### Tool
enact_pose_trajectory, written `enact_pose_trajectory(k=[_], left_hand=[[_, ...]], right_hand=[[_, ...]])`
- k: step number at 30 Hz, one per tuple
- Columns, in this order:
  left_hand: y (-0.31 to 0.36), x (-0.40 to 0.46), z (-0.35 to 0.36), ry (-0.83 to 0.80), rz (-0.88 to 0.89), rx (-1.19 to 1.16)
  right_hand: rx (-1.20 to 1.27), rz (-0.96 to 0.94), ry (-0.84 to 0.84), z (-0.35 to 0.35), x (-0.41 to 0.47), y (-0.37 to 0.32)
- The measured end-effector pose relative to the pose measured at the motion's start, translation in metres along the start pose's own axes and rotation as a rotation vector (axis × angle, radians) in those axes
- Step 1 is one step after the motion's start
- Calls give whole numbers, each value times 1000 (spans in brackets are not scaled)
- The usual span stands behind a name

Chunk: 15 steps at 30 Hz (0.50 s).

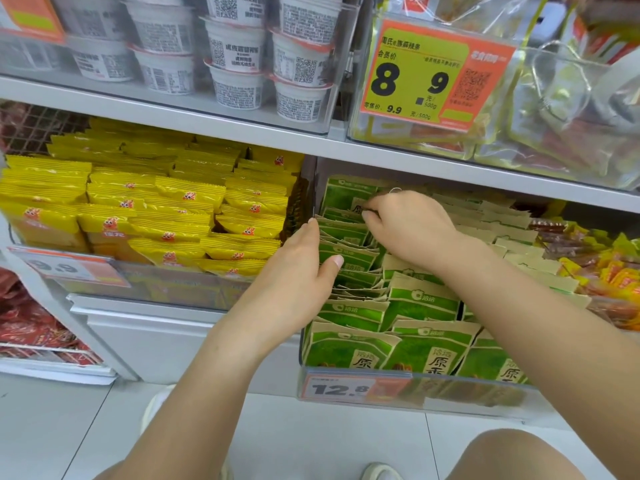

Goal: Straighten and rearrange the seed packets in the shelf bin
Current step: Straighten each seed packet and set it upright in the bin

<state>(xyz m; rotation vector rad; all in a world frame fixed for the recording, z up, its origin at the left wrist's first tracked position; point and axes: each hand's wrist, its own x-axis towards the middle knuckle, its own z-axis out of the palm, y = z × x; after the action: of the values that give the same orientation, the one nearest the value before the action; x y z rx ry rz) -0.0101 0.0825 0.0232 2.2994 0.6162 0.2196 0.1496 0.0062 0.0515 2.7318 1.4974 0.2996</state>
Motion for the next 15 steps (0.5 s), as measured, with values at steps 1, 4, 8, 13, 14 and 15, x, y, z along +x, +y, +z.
enact_pose_trajectory(k=[1,4,8,13,14,15], left_hand=[[0,0,0,0,1,1],[-1,0,1,-1,0,4],[-2,1,1,0,-4,18],[-2,1,1,1,5,32],[-2,2,1,0,6,34],[-2,2,1,0,5,35]], right_hand=[[2,11,-27,0,4,-1],[5,26,-166,2,17,-6],[72,104,-274,8,33,-8],[-46,95,-208,14,36,-14],[-56,86,-227,14,36,-14],[-63,81,-256,13,36,-15]])
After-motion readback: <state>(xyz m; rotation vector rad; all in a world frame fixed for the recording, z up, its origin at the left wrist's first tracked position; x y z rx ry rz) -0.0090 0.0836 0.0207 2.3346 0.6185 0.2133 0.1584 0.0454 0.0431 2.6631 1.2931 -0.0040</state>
